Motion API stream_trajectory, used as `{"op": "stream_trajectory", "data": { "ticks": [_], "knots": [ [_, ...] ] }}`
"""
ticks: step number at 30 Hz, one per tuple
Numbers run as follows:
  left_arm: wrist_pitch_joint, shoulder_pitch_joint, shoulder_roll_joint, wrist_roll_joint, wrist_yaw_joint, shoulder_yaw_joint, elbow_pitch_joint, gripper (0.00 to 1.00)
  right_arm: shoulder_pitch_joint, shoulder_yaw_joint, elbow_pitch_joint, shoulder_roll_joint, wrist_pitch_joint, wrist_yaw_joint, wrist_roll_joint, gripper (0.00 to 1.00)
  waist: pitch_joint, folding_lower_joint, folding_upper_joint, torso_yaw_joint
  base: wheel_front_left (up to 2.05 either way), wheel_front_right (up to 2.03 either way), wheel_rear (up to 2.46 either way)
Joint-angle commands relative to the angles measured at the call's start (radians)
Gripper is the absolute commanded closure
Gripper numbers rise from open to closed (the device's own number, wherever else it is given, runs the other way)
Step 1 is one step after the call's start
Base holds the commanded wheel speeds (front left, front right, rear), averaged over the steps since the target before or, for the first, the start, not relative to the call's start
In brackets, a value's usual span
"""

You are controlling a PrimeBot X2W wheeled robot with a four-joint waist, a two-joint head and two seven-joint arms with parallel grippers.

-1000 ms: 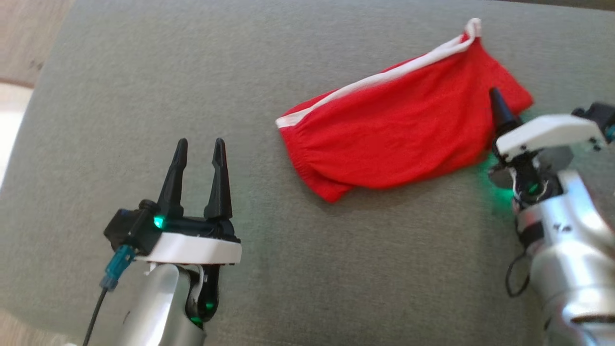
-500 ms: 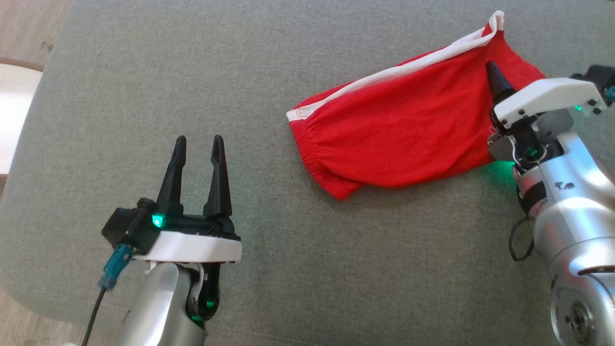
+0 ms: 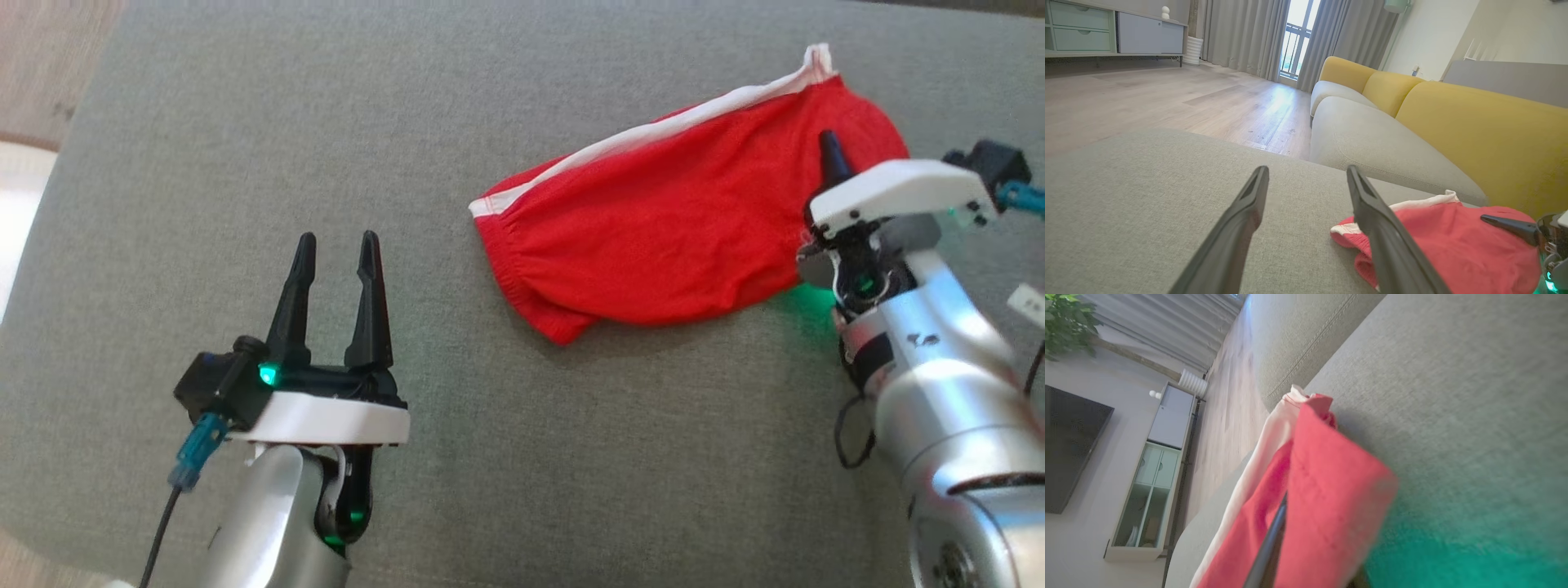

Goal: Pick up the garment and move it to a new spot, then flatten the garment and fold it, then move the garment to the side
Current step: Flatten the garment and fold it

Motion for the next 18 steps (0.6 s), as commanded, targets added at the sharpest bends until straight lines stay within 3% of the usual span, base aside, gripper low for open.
{"op": "stream_trajectory", "data": {
  "ticks": [1,18],
  "knots": [
    [-0.005,-0.010,0.008,0.010,0.003,0.039,-0.027,0.00,0.027,0.015,-0.022,0.026,-0.018,0.008,0.011,1.00,-0.021,-0.0001,0.0000,-0.015,0.00,0.00,0.00],
    [-0.005,0.068,0.008,0.039,-0.008,0.073,-0.019,0.00,0.266,-0.065,-0.172,-0.028,-0.195,0.008,0.048,1.00,-0.121,-0.0001,0.0000,-0.106,0.00,0.00,0.00]
  ]
}}
